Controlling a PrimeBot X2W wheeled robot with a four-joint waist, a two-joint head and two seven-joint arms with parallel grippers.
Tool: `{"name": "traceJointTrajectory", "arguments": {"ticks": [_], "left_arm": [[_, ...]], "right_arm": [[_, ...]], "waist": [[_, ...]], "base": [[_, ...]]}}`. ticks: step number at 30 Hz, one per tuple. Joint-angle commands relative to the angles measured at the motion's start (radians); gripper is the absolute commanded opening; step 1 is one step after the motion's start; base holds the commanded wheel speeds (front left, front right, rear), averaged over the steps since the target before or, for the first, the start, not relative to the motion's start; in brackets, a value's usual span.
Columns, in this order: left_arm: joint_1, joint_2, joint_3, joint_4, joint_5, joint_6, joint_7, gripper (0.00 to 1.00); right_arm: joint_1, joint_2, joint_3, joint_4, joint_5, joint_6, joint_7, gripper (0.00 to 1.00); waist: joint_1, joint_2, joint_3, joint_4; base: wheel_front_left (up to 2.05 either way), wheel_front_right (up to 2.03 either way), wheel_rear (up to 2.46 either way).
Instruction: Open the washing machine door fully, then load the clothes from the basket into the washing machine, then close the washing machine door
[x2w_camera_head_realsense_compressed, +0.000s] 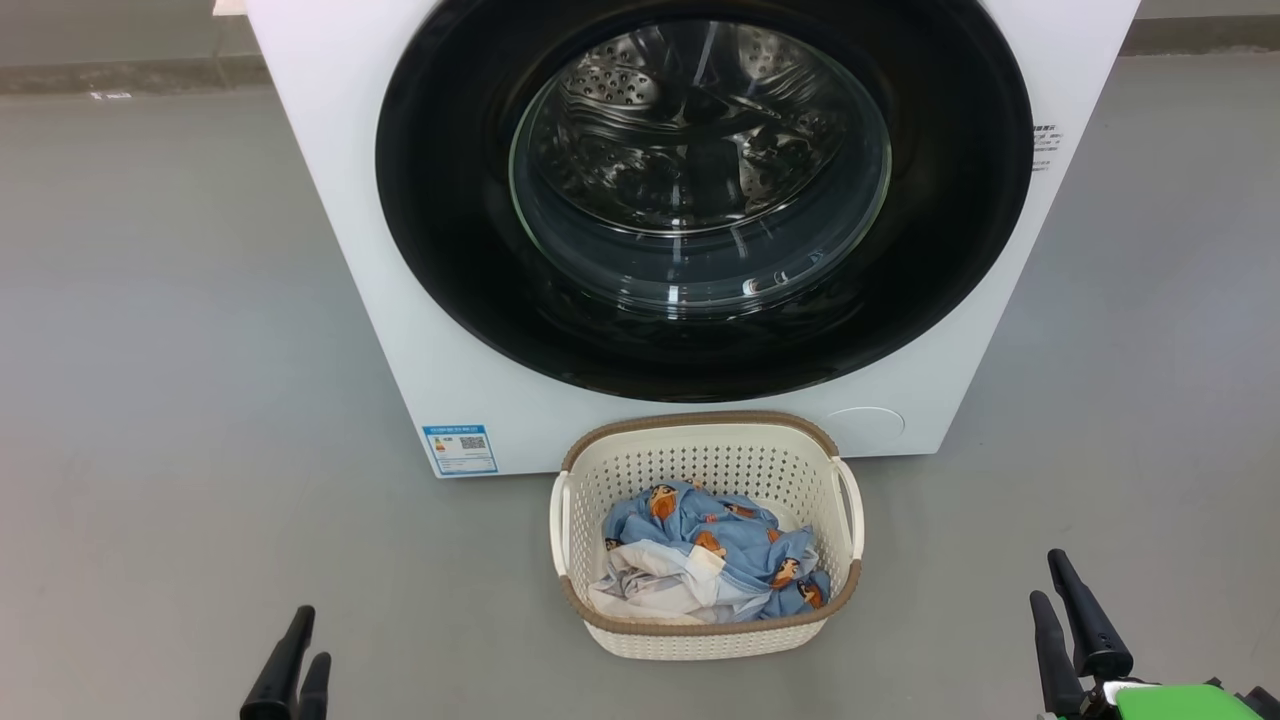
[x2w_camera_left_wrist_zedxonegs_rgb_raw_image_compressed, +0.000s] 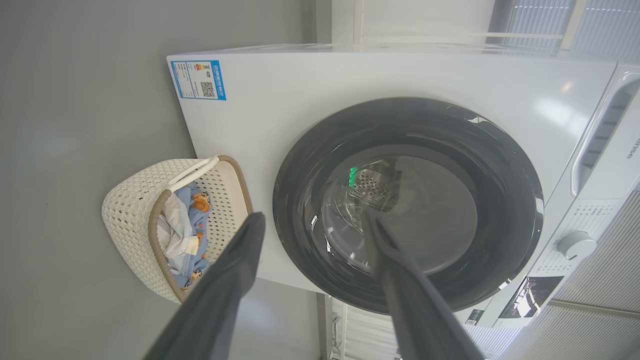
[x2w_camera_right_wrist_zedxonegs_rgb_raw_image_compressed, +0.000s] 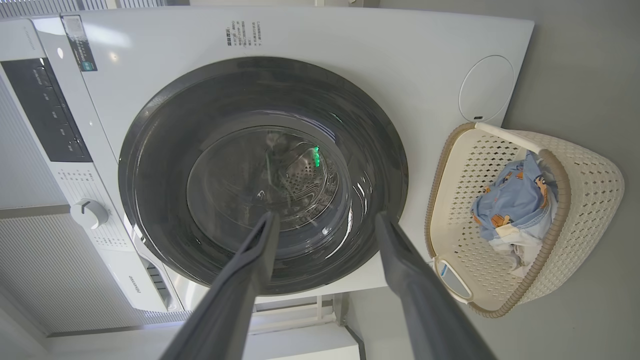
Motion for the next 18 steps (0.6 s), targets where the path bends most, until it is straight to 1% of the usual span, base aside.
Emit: {"name": "traceJointTrajectory", "arguments": {"ticks": [1, 3, 5, 8, 18], "left_arm": [[-0.028, 0.014, 0.000, -0.026, 0.003, -0.001, -0.013, 1.00], [-0.027, 0.014, -0.002, -0.028, 0.004, -0.001, -0.018, 1.00], [-0.027, 0.015, -0.004, -0.031, 0.006, -0.001, -0.024, 1.00], [-0.028, 0.015, -0.006, -0.034, 0.009, -0.001, -0.030, 1.00], [-0.032, 0.021, -0.017, -0.046, 0.047, -0.002, -0.061, 1.00]], "right_arm": [[-0.026, -0.005, 0.009, -0.031, -0.005, 0.000, -0.011, 1.00], [-0.026, -0.005, 0.012, -0.035, -0.008, 0.000, -0.017, 1.00], [-0.026, -0.005, 0.015, -0.039, -0.011, 0.000, -0.023, 1.00], [-0.026, -0.006, 0.017, -0.044, -0.014, 0.000, -0.029, 1.00], [-0.031, -0.007, 0.029, -0.068, -0.068, 0.000, -0.058, 1.00]], "waist": [[0.0016, -0.0001, -0.002, 0.001], [0.0017, -0.0001, -0.003, 0.001], [0.0003, -0.0001, -0.002, 0.001], [-0.0002, -0.0001, 0.000, 0.001], [-0.0003, -0.0001, 0.000, 0.003]], "base": [[0.00, 0.00, 0.00], [0.00, 0.00, 0.00], [0.00, 0.00, 0.00], [0.00, 0.00, 0.00], [0.00, 0.00, 0.00]]}}
